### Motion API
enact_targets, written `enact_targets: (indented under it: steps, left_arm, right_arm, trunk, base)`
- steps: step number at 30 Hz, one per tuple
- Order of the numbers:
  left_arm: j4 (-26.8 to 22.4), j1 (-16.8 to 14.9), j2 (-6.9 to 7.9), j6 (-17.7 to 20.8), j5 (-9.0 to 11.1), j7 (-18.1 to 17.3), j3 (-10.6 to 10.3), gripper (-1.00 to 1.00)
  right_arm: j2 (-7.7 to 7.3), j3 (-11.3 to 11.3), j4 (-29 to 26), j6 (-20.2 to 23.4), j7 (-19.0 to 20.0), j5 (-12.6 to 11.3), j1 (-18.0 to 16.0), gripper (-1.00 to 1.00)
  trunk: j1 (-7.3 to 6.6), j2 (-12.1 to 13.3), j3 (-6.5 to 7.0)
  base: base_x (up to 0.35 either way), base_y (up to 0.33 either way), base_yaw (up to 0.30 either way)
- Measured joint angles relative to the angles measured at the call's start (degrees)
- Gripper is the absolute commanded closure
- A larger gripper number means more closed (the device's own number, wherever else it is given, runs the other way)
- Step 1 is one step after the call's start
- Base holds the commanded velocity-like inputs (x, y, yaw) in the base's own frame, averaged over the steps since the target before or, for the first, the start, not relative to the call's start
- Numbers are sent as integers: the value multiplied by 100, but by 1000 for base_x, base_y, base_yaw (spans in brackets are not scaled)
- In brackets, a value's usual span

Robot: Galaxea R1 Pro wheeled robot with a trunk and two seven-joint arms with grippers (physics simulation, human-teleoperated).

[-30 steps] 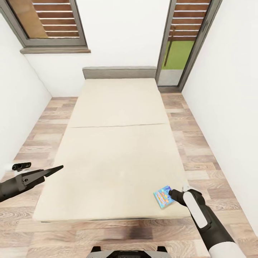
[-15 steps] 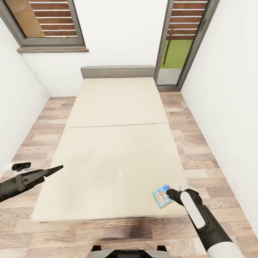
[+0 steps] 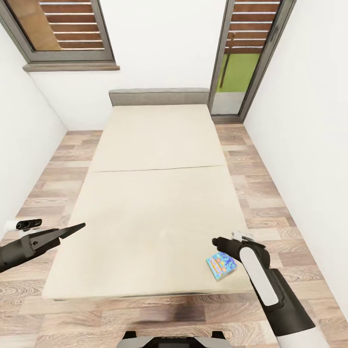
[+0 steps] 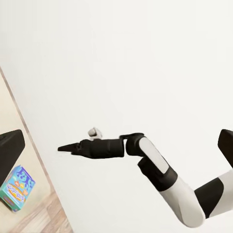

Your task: Put all the toys in the child's room - the three board games (two on the bed and one on the table), the two jigsaw puzzles on the table, and the tennis ball on the table - inside the toy box on the table in the child's room.

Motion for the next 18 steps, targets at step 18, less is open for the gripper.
enact_targets:
  steps: [18]
  left_arm:
    - [0,0,-12,0,-4,0,-14,-100]
  right_arm:
    - [202,-67,-82,-27,-566,-8,39,-100]
  trunk:
    - [1,1,-50]
  base:
    - [0,0,0]
